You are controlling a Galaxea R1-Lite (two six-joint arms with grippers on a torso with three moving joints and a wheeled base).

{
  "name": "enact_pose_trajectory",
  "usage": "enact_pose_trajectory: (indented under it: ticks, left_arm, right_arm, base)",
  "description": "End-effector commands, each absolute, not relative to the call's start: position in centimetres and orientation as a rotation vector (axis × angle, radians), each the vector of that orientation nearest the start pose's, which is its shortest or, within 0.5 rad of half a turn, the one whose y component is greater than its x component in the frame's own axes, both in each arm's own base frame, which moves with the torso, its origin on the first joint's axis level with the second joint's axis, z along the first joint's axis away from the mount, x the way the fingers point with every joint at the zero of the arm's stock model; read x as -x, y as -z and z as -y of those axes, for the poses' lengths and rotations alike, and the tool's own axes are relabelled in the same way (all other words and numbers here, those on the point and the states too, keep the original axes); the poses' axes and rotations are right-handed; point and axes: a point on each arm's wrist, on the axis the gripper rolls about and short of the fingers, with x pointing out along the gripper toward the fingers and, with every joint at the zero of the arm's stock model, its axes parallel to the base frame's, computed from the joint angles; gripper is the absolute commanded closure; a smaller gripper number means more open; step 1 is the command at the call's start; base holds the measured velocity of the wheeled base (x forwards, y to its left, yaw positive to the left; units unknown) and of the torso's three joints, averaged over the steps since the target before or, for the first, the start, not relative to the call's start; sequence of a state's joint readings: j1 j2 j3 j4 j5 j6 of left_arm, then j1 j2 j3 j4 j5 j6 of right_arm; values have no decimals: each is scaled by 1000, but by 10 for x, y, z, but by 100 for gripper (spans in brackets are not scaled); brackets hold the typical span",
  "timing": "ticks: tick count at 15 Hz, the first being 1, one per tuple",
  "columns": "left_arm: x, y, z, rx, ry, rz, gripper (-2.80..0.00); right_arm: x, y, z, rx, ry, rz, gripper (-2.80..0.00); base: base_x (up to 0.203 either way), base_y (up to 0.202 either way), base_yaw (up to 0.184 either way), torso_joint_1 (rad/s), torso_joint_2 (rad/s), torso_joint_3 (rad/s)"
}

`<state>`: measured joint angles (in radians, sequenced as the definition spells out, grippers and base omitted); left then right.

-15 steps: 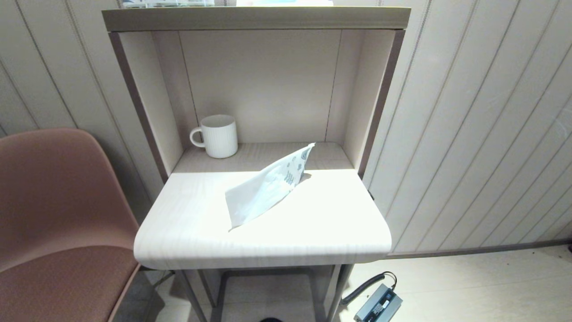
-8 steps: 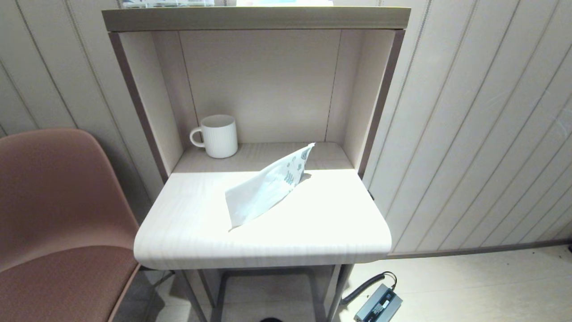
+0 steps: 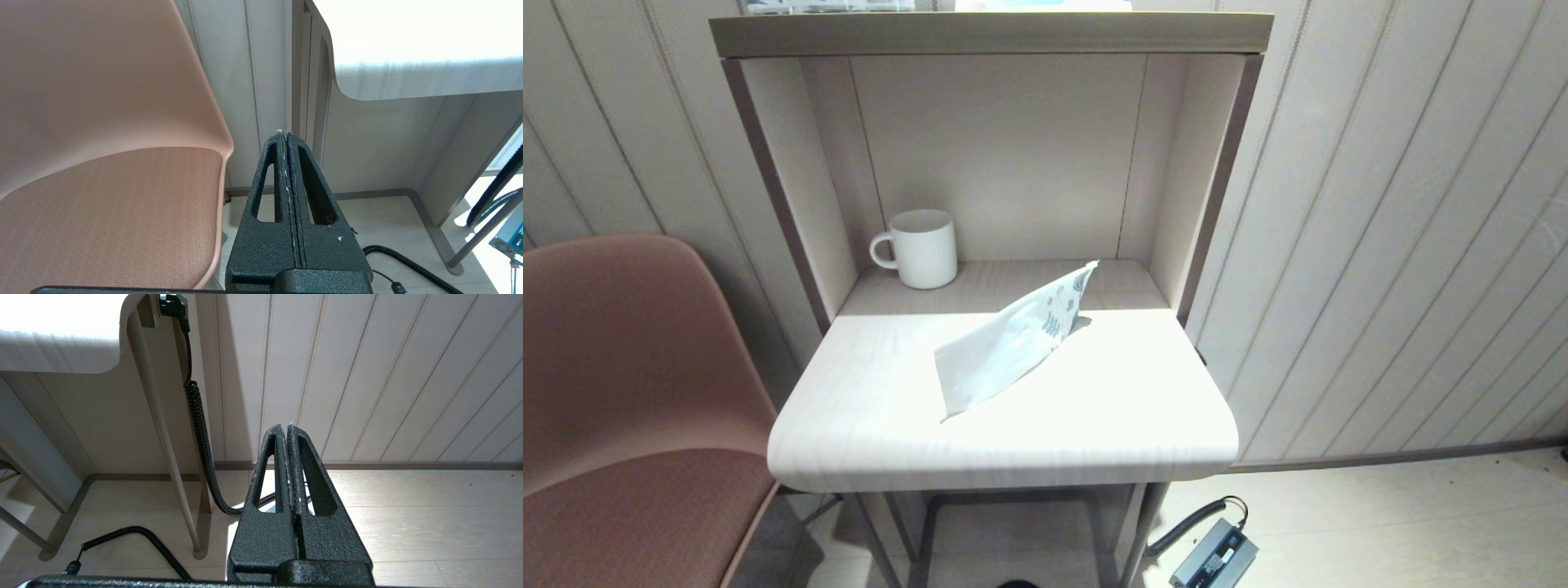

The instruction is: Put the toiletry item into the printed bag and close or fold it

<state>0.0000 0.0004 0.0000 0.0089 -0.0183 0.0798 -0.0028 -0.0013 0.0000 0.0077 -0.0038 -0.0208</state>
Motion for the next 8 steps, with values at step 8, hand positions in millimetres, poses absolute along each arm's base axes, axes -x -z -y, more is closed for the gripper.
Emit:
enact_pose_trajectory:
  ticks: [8]
  left_arm:
    - [23, -75, 0, -80, 19, -8, 0]
  right_arm:
    - [23, -75, 0, 21, 8, -6, 0]
  base:
    - [0, 0, 0, 0, 0, 0]
